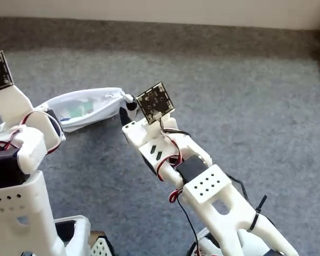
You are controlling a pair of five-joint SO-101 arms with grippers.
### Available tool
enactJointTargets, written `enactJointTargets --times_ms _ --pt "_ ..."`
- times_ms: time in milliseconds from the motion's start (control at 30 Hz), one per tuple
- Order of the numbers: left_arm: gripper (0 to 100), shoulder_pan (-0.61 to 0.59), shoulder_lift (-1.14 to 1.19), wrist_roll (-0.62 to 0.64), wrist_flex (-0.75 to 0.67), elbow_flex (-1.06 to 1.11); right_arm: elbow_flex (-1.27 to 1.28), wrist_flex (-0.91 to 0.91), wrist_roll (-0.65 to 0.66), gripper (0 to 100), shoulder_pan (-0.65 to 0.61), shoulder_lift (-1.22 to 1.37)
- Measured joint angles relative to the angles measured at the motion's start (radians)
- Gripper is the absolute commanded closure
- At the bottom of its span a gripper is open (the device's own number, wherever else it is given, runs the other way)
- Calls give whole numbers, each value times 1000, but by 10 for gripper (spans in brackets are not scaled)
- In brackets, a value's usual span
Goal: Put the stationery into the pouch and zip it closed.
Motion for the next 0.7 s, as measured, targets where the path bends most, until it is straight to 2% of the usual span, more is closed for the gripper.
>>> enactJointTargets --times_ms 167,400,467,633,700 --pt "994 0 0 0 -5 3 0 0 75 796 0 0" --pt "994 0 0 0 -6 5 0 0 87 799 0 0" --pt "994 0 0 0 -6 6 0 0 87 834 0 0" --pt "994 0 0 0 -6 6 0 -32 132 995 0 0" --pt "994 -3 0 0 -6 6 0 -83 198 990 2 0"
